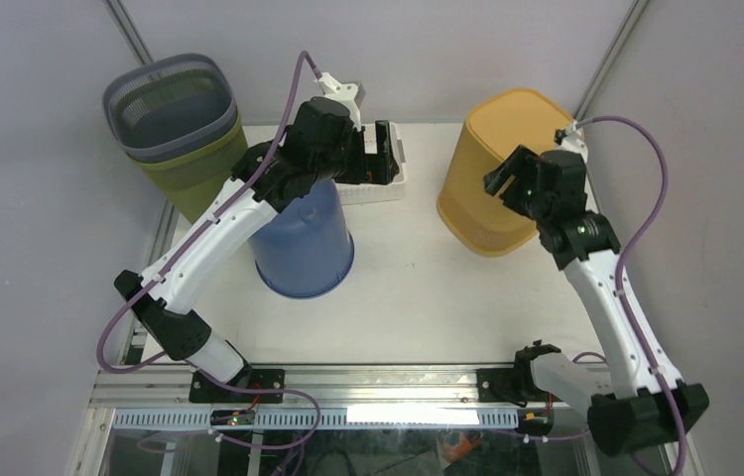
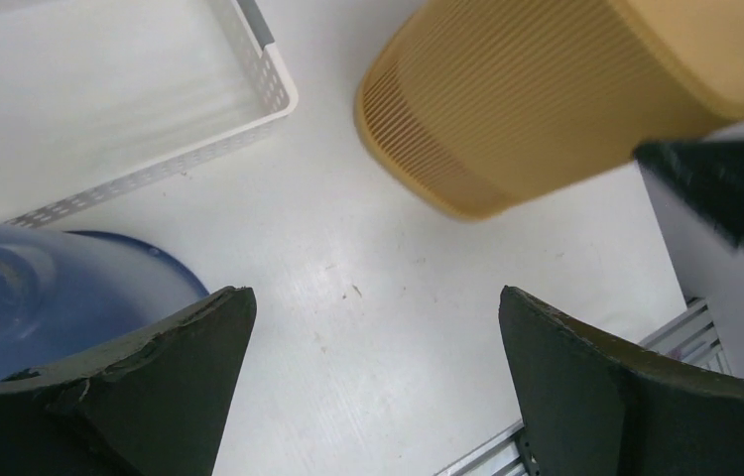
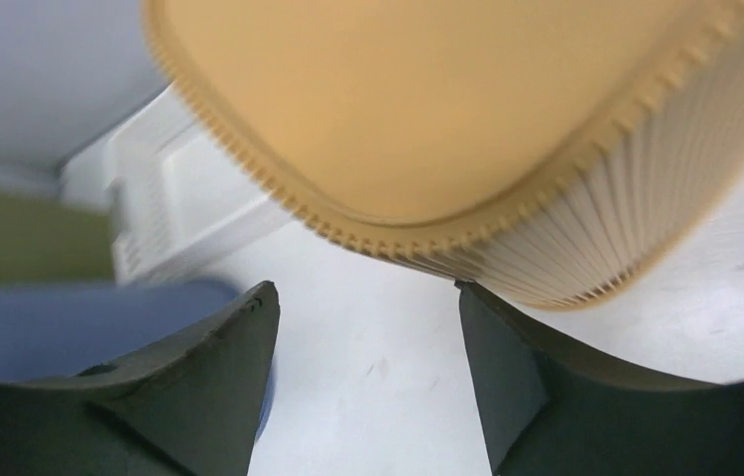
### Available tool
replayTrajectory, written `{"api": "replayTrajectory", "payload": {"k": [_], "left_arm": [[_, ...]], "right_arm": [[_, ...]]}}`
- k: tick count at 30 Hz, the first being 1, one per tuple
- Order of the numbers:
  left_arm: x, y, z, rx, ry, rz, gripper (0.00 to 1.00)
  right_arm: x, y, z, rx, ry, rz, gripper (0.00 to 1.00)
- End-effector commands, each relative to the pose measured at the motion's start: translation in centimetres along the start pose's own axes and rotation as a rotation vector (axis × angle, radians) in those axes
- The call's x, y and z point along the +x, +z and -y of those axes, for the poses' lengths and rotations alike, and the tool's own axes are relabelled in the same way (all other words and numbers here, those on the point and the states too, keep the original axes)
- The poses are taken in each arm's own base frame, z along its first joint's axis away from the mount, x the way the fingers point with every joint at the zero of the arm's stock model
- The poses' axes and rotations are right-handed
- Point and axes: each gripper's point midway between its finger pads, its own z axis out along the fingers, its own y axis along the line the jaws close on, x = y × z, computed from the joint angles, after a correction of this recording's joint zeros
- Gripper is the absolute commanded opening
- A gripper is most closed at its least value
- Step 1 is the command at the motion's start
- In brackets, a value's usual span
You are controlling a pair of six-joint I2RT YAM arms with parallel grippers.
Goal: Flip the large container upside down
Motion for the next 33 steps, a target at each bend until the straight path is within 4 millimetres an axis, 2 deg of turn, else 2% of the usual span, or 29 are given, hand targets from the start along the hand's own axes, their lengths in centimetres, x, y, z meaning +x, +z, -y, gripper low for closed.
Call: {"api": "replayTrajectory", "payload": {"k": [1,3,4,6,9,11,12,14,17,19,21,24,26,28,30,33], "left_arm": [[-0.6,-2.4,-0.3,0.003,0.000,0.053,0.99],[0.0,-2.7,-0.6,0.003,0.000,0.044,0.99],[0.3,-2.8,-0.8,0.001,0.001,0.038,0.99],[0.8,-3.0,-1.0,0.002,0.002,0.031,0.99],[1.0,-3.6,-0.9,0.027,0.005,0.042,0.99],[1.4,-3.5,-0.8,0.036,0.010,0.034,0.99],[1.5,-3.3,-0.9,0.034,0.010,0.030,0.99],[1.7,-3.3,-1.1,0.029,0.009,0.026,0.99],[1.9,-3.6,-1.3,0.026,0.008,0.029,0.99],[1.8,-4.2,-1.5,0.028,0.011,0.037,0.99],[1.5,-5.0,-1.6,0.031,0.009,0.054,0.99],[0.8,-6.1,-1.8,0.033,0.008,0.084,0.99],[0.7,-6.5,-1.8,0.036,0.008,0.092,0.99],[0.8,-6.8,-1.9,0.035,0.007,0.089,0.99],[1.1,-6.8,-2.1,0.031,0.005,0.083,0.99],[1.6,-6.6,-2.5,0.017,0.001,0.075,0.99]], "right_arm": [[-7.9,1.8,6.8,0.343,0.041,0.215,0.71],[-8.9,2.6,6.9,0.346,0.039,0.191,0.70],[-9.1,2.9,5.9,0.307,0.024,0.165,0.69],[-8.9,3.4,2.5,0.157,-0.010,0.128,0.67],[-5.8,3.3,-3.6,-0.028,-0.110,0.091,0.68],[-2.7,3.7,-6.3,-0.070,-0.173,0.042,0.69],[-1.4,4.2,-6.9,-0.072,-0.185,0.016,0.69],[0.0,5.9,-6.3,-0.032,-0.193,-0.030,0.69],[0.1,8.5,-4.1,0.088,-0.249,-0.033,0.70],[-1.4,10.2,-0.6,0.222,-0.252,-0.036,0.70],[-3.8,11.3,2.8,0.304,-0.216,-0.025,0.70],[-7.7,11.8,7.3,0.410,-0.191,0.054,0.70],[-9.4,11.8,9.1,0.453,-0.174,0.066,0.70],[-10.4,11.4,9.8,0.475,-0.155,0.069,0.70],[-10.9,10.7,8.9,0.438,-0.141,0.090,0.70],[-10.3,10.3,6.7,0.322,-0.101,0.088,0.70]]}}
